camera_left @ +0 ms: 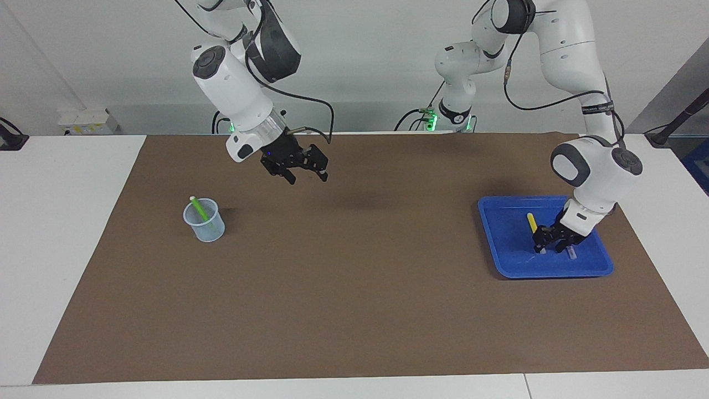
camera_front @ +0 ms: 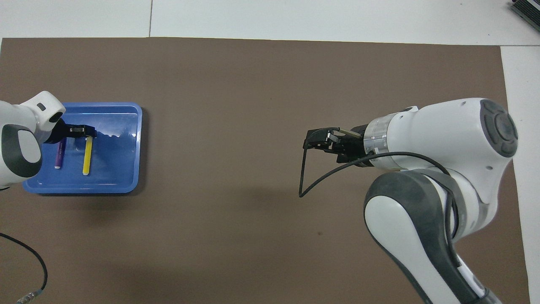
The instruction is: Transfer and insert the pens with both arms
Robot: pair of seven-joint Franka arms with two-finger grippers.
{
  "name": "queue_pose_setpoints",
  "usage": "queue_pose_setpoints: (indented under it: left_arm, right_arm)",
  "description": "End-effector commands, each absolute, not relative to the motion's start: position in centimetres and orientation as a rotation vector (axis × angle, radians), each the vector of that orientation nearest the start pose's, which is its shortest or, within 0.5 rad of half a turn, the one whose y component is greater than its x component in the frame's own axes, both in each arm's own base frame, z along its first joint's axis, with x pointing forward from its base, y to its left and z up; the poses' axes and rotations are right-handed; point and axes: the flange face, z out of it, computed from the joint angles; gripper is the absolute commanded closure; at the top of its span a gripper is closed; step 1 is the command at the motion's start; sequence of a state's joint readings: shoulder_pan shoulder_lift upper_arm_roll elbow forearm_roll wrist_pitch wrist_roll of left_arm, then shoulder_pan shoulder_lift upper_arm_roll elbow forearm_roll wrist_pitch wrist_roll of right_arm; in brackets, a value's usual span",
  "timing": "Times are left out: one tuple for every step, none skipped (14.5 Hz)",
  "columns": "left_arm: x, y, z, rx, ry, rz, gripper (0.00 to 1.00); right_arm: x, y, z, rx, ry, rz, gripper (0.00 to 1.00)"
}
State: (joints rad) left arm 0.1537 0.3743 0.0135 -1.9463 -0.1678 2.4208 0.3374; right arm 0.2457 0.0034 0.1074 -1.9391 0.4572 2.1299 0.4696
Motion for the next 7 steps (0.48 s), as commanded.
queue_pose_setpoints:
  left_arm:
    - [61.52, 10.54, 29.6, -3.225, 0.106, -0.176, 0.41]
    - [61.53, 10.54, 29.61, -3.225, 0.103, -0.178, 0.43]
    - [61.55, 10.56, 29.54, -3.224, 0.103, -0.18, 0.46]
    - [61.6, 10.47, 29.57, -3.223, 0.105, -0.184, 0.49]
    - [61.61, 10.48, 29.59, -3.222, 0.102, -0.187, 0.53]
    - [61.63, 10.49, 29.6, -3.222, 0.1, -0.189, 0.58]
    - [61.55, 10.56, 29.52, -3.222, 0.098, -0.184, 0.64]
  right_arm:
    - [53.47, 23.14, 50.01, -2.612, 0.527, 0.005, 0.0]
    - [53.44, 23.28, 50.05, -2.596, 0.541, 0.015, 0.0]
    - [53.44, 23.36, 50.11, -2.573, 0.556, 0.027, 0.0]
    - [53.43, 23.39, 50.12, -2.565, 0.559, 0.031, 0.0]
    - [53.37, 23.46, 50.21, -2.565, 0.559, 0.03, 0.0]
    - [53.39, 23.47, 50.29, -2.564, 0.56, 0.029, 0.0]
    - [53.55, 23.43, 50.33, -2.559, 0.564, 0.014, 0.0]
